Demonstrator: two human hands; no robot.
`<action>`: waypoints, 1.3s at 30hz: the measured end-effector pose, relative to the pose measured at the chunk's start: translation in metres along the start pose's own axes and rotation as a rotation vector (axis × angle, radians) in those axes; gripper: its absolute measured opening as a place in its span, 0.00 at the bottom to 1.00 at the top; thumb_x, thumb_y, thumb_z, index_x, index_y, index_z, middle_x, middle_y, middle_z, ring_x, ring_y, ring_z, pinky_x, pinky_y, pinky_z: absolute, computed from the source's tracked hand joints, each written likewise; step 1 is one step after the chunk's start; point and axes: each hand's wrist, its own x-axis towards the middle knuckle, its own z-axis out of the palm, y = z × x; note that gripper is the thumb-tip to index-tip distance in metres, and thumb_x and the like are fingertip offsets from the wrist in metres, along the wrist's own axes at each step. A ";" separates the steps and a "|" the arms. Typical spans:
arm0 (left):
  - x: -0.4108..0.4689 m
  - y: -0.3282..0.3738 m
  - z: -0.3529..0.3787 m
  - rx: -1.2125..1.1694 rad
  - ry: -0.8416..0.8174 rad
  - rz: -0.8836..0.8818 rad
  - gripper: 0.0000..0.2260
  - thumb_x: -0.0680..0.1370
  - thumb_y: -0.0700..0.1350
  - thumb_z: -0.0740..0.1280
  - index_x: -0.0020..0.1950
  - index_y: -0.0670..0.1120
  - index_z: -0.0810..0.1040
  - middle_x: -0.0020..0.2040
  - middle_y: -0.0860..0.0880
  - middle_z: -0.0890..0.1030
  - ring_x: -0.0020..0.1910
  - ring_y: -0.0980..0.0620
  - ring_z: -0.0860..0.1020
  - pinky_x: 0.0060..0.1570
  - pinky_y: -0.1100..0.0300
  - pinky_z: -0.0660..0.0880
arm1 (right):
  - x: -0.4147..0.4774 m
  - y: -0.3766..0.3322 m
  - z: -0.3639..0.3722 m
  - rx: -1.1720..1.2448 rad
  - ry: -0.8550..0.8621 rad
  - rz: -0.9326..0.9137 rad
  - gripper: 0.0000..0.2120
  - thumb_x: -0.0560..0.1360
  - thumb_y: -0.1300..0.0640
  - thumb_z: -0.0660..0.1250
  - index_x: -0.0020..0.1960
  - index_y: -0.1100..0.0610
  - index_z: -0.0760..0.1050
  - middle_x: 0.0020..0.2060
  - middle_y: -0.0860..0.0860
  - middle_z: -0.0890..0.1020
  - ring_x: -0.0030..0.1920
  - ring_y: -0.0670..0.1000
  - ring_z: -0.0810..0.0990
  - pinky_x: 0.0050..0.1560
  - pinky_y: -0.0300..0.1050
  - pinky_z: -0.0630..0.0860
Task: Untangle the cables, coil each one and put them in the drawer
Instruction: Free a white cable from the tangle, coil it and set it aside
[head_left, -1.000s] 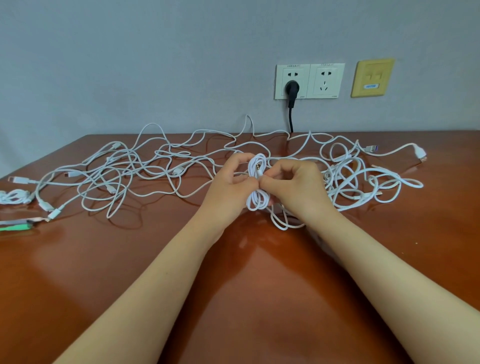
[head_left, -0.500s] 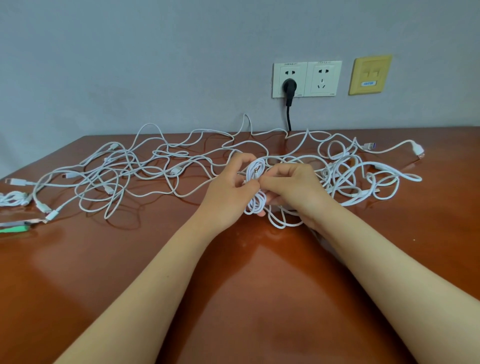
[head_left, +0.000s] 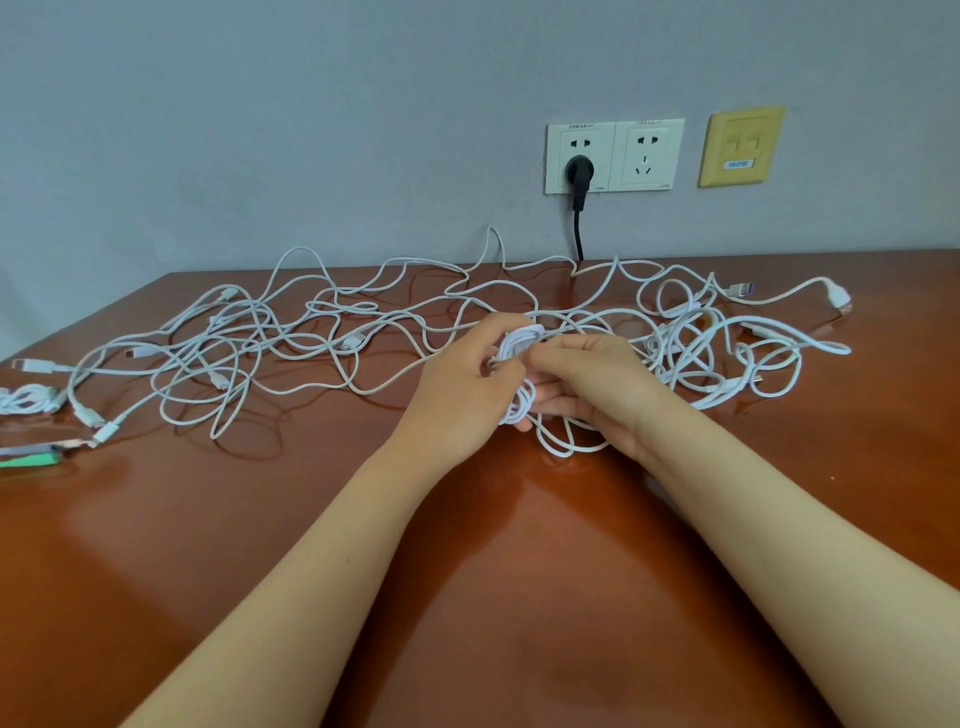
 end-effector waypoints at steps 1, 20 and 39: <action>0.001 0.000 -0.001 -0.020 -0.006 -0.009 0.17 0.75 0.38 0.60 0.51 0.61 0.76 0.48 0.45 0.81 0.39 0.44 0.81 0.43 0.49 0.81 | 0.000 0.000 0.000 0.010 -0.001 -0.006 0.06 0.73 0.67 0.65 0.49 0.68 0.78 0.32 0.57 0.79 0.26 0.46 0.79 0.30 0.36 0.78; 0.001 0.009 -0.002 -0.352 -0.064 -0.142 0.18 0.77 0.31 0.57 0.50 0.53 0.78 0.39 0.43 0.77 0.31 0.51 0.79 0.46 0.50 0.80 | 0.001 0.010 0.007 -0.038 0.003 -0.259 0.08 0.79 0.61 0.60 0.47 0.63 0.76 0.31 0.56 0.78 0.23 0.45 0.75 0.25 0.37 0.72; 0.002 0.011 -0.008 -0.379 -0.185 -0.136 0.17 0.78 0.32 0.60 0.55 0.54 0.76 0.37 0.44 0.77 0.32 0.52 0.77 0.34 0.60 0.77 | 0.001 0.011 0.009 -0.231 0.151 -0.452 0.11 0.80 0.54 0.59 0.38 0.51 0.70 0.32 0.46 0.74 0.35 0.45 0.73 0.41 0.41 0.70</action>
